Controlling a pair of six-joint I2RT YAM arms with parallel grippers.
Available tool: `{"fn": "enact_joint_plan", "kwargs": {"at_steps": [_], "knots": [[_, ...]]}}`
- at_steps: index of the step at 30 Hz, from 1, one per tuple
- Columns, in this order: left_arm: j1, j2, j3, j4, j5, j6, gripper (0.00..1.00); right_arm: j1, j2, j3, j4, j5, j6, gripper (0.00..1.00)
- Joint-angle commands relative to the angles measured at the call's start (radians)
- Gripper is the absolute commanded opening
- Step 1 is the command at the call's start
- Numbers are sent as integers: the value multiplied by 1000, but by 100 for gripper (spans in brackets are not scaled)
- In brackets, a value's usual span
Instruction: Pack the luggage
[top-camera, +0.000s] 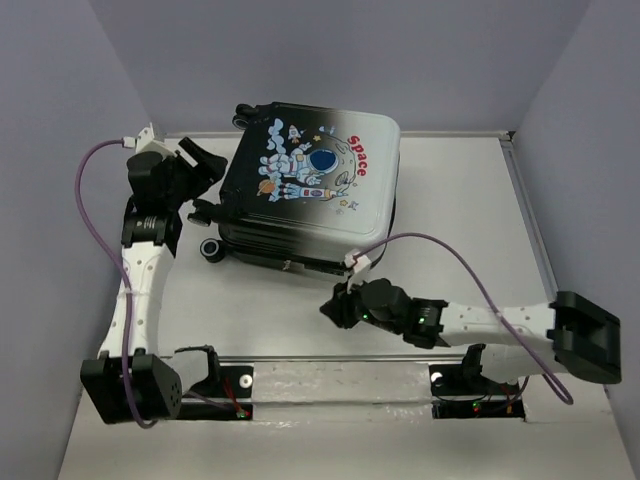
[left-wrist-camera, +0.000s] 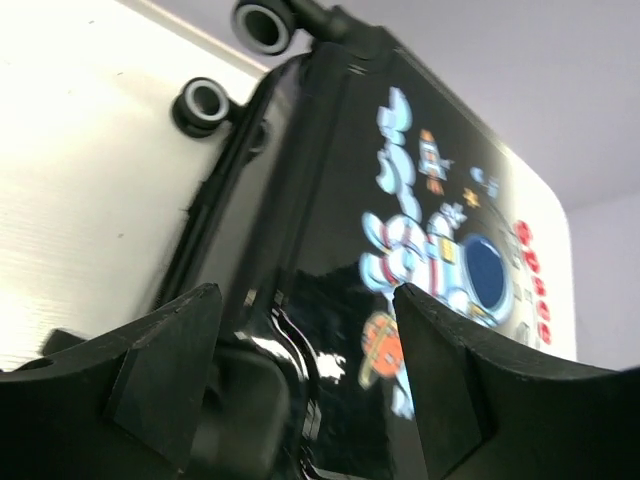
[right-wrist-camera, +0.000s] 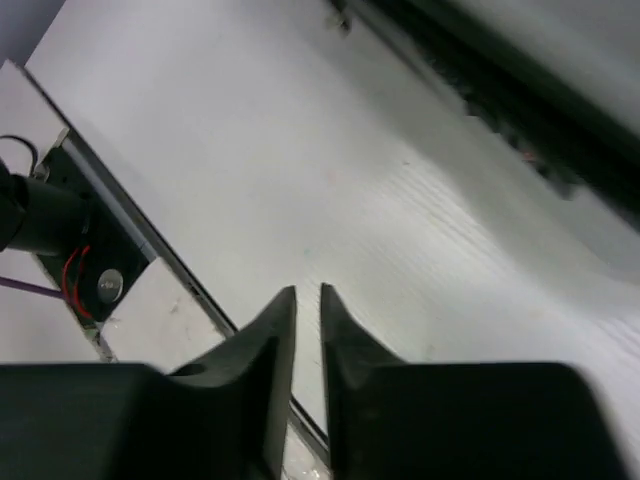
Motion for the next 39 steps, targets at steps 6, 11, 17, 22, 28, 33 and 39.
{"fn": "enact_joint_plan", "kwargs": {"at_steps": [6,11,17,22,28,33,39], "knots": [[40,298,126,-36,7,52,74,-265,-458,-25,-484,215,95,7],[37,335,23,10,39,49,61,-610,-443,53,-495,108,15,7],[-47,353,-112,21,88,93,45,-782,-171,258,-378,-82,-29,13],[-231,282,-193,29,53,72,42,-782,112,518,-372,-339,-109,24],[-464,44,-421,127,36,-67,39,-782,369,824,-455,-546,-189,31],[-641,-177,-550,147,-39,-202,39,-782,558,1091,-551,-721,-178,50],[-732,-351,-561,101,-85,-272,42,-793,726,1398,-674,-661,-108,80]]}}
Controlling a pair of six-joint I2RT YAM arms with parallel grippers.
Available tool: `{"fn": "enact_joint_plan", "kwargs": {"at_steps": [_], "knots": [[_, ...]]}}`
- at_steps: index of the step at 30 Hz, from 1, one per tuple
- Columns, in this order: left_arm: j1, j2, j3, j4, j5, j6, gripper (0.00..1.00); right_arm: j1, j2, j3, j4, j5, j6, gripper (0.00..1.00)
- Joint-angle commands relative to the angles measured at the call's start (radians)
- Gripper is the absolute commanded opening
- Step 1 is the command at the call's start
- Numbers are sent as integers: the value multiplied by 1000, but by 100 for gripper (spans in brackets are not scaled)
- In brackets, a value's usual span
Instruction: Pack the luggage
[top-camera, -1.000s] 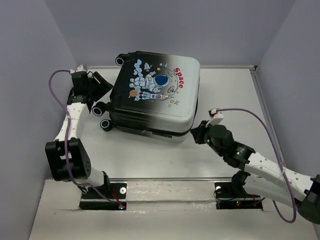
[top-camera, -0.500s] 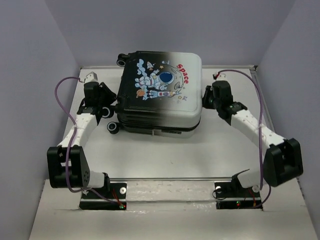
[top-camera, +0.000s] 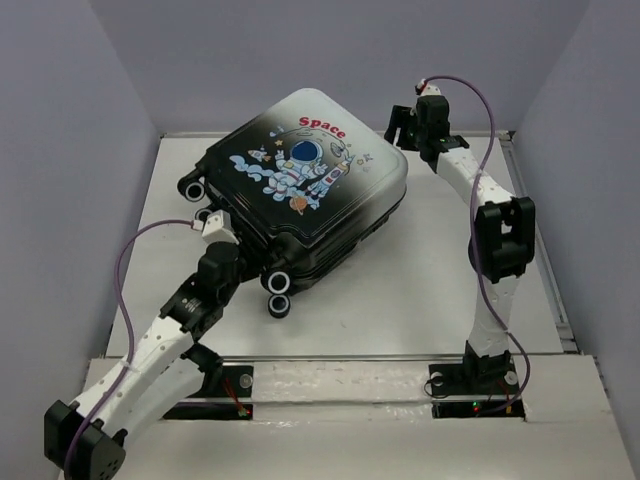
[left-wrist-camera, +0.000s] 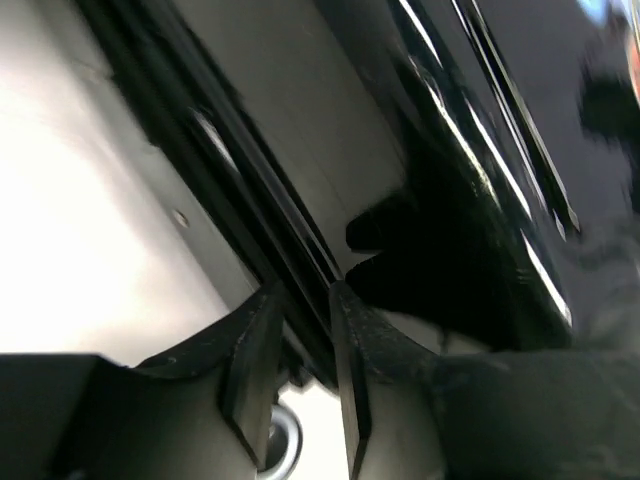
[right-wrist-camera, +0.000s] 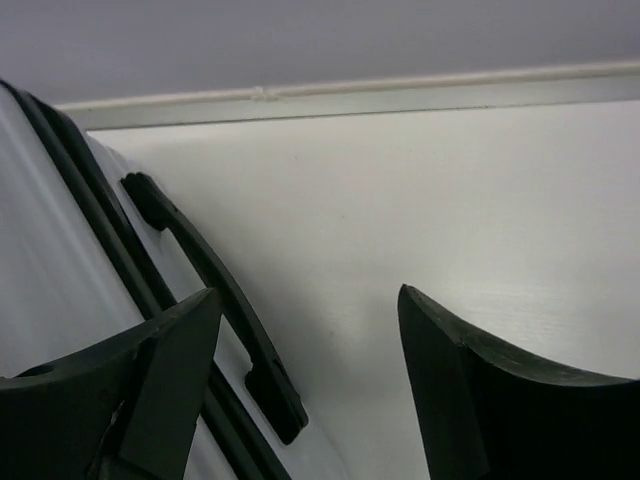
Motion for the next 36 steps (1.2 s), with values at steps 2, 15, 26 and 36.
{"fn": "enact_joint_plan", "kwargs": {"at_steps": [2,15,26,36], "knots": [[-139,-10,67,40,386,-109,46,192,3,228,-180,-407,152,82],[-120,-54,297,-157,255,27,82,53,-352,8,-181,-526,66,78],[-120,-208,119,-132,621,45,83,97,-1080,-1210,520,-537,128,34],[-125,-146,75,-36,729,48,93,97,-754,-1386,1038,-588,92,51]]}}
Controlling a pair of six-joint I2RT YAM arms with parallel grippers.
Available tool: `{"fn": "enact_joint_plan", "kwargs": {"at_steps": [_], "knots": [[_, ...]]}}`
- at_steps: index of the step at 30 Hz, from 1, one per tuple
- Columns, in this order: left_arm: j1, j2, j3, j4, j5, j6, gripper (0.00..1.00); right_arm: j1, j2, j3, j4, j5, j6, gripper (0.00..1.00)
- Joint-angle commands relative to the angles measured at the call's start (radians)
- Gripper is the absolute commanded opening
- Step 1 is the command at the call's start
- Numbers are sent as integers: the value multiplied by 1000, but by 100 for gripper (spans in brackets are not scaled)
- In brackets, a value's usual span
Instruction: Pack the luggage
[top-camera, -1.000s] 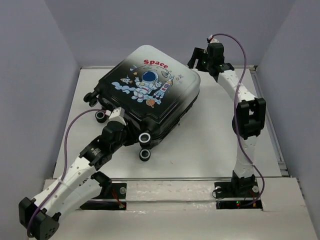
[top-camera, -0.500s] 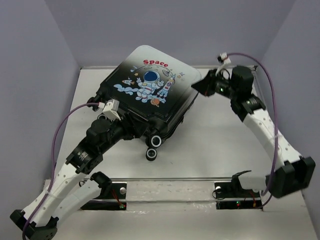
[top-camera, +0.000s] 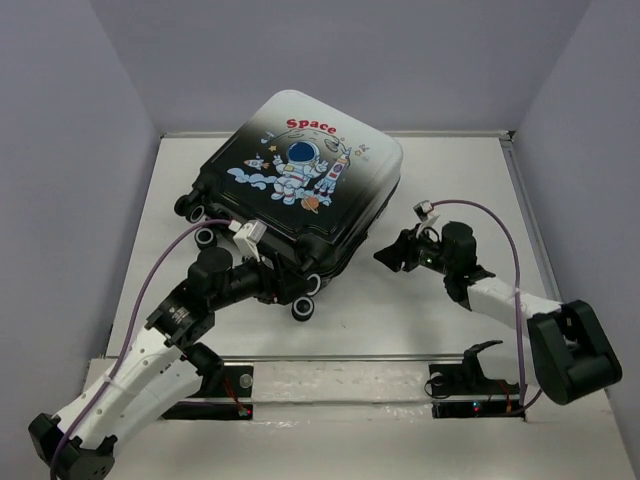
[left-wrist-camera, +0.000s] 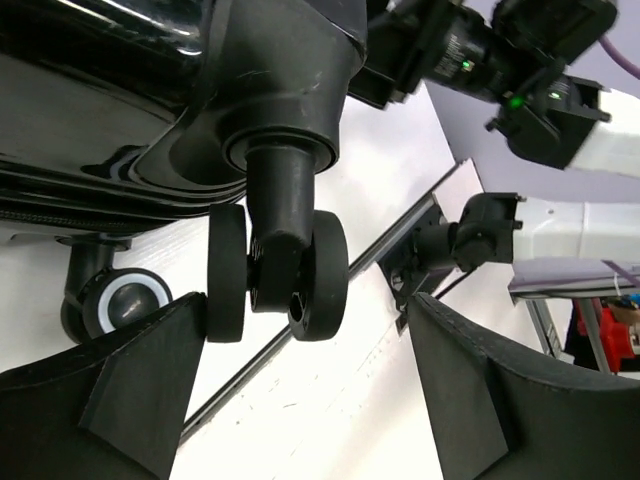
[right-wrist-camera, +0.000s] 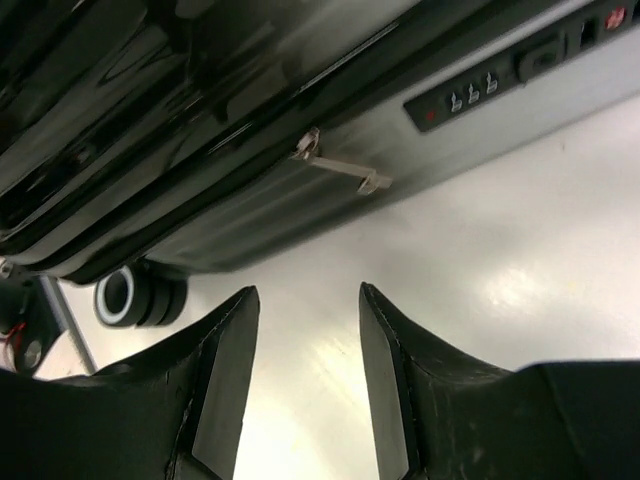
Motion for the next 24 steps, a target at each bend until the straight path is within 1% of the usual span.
{"fn": "enact_joint_plan", "kwargs": {"at_steps": [1,6,9,12,15,20,21,23,24], "knots": [[-4,25,-7,94,121,19,93,4,157,10,391,-29,-31,51],[-10,81,-13,100,127,34,95,4,283,84,438,-49,-79,53],[-13,122,-9,103,121,40,95,4,350,136,423,-72,-109,54],[-13,136,-4,102,110,51,95,4,381,158,438,-95,-113,54],[-13,147,1,94,91,57,92,4,393,168,460,-109,-120,55],[-13,158,-1,103,87,52,83,4,458,222,443,-141,-143,55],[-13,158,1,109,87,49,77,4,467,227,457,-153,-140,55],[-13,158,1,117,89,46,72,4,488,224,495,-170,-122,53],[-13,158,1,123,92,46,67,4,493,218,533,-182,-111,51]]}}
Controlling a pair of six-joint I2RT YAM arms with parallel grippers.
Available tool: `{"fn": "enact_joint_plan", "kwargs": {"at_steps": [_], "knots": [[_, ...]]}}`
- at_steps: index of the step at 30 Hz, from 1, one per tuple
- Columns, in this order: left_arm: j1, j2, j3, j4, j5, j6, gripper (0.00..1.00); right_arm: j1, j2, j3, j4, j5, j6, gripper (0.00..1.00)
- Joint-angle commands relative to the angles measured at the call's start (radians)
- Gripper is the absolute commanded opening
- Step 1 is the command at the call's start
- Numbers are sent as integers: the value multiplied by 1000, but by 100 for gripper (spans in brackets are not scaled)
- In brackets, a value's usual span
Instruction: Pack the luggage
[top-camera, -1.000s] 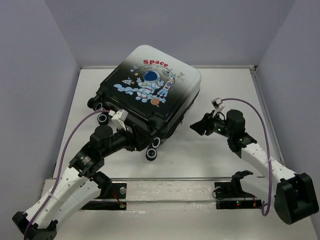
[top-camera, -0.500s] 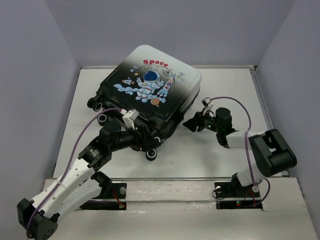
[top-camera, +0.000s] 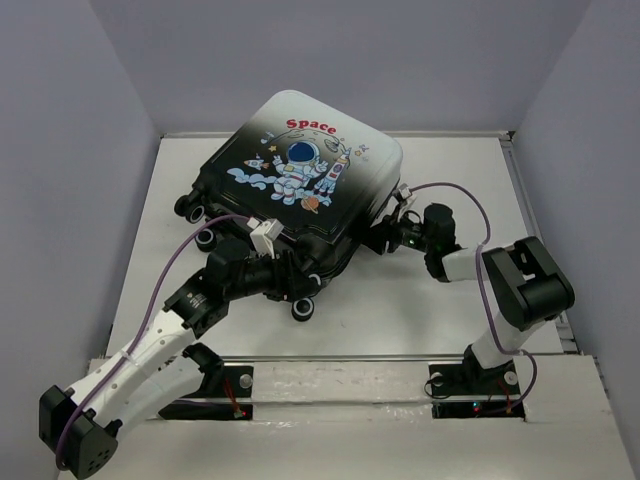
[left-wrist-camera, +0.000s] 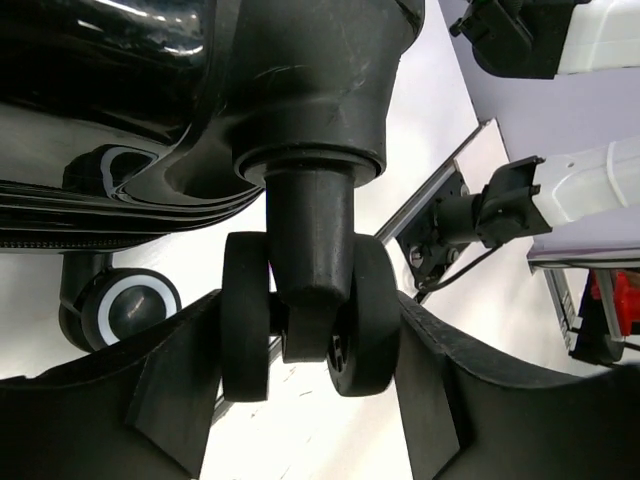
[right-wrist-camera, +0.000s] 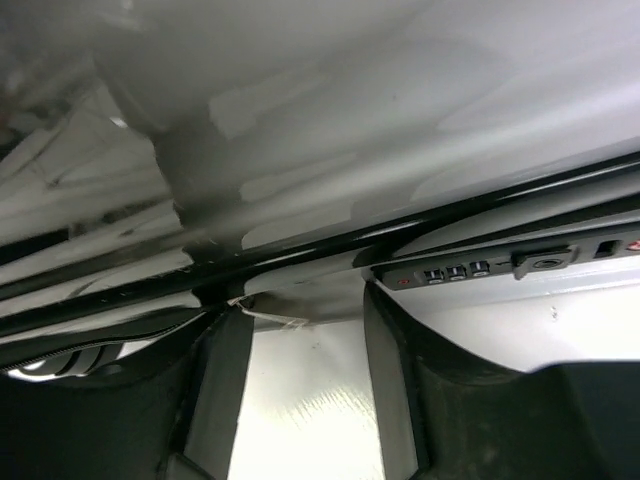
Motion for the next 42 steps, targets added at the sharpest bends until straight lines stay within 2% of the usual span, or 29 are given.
{"fn": "enact_joint_plan", "kwargs": {"at_steps": [1,2,7,9,12,13,15,20,27,30,31,32,34,36,42], "knots": [[-5,-2,3,59,35,1,65,5,28,27,169,-58,14,51],[-5,1,4,62,37,-1,62,5,31,24,188,-63,21,50],[-5,9,11,68,40,-2,48,5,45,11,283,-56,52,33],[-5,9,11,69,37,-4,46,5,51,8,312,-55,75,24],[-5,0,11,69,34,-7,42,5,59,-5,375,-53,112,17],[-5,-3,9,69,28,-10,41,5,63,-10,412,-50,133,10],[-5,-6,9,72,20,-18,39,5,62,-34,441,-40,155,7],[-5,-6,17,120,17,-44,31,14,7,-152,513,49,204,7],[-5,0,49,155,0,-67,23,54,-127,-298,367,204,183,7],[-5,-20,47,154,1,-79,16,54,-124,-266,328,195,158,23],[-5,-25,44,151,1,-82,14,54,-119,-257,328,194,149,32],[-5,-29,43,148,1,-87,10,54,-113,-246,343,191,143,36],[-5,-46,34,140,-2,-88,6,54,-88,-202,329,181,120,40],[-5,-58,29,140,-8,-91,6,54,-64,-161,300,169,92,42],[-5,-89,30,97,-22,-99,6,54,-26,-145,352,183,63,46]]}}
